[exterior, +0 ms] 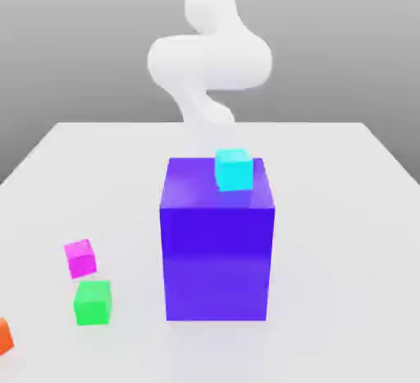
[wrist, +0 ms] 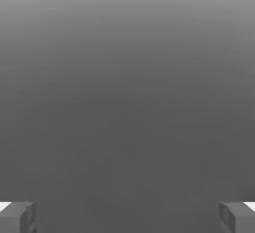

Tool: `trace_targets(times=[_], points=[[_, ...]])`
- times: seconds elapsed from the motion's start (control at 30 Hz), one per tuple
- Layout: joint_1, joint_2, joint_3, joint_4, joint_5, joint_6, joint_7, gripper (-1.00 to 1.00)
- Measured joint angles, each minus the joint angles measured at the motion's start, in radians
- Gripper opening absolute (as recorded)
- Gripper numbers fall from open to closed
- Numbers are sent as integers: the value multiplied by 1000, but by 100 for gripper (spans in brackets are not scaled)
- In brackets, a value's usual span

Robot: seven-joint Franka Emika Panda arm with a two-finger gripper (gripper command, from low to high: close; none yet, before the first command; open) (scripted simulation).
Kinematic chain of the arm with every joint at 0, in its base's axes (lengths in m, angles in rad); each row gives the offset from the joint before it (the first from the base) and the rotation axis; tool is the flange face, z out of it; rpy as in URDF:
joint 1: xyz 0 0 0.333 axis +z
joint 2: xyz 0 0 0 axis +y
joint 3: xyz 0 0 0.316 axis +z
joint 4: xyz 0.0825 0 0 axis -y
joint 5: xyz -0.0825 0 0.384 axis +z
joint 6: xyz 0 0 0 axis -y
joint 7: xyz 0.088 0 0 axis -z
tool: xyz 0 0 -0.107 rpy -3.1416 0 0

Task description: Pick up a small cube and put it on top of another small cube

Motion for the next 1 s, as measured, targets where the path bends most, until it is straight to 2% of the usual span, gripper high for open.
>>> trace_targets(times=[0.6,1.0], points=[[-409,338,78,-246,16,246,779,0],[-642,563,93,-408,-2,408,1314,0]])
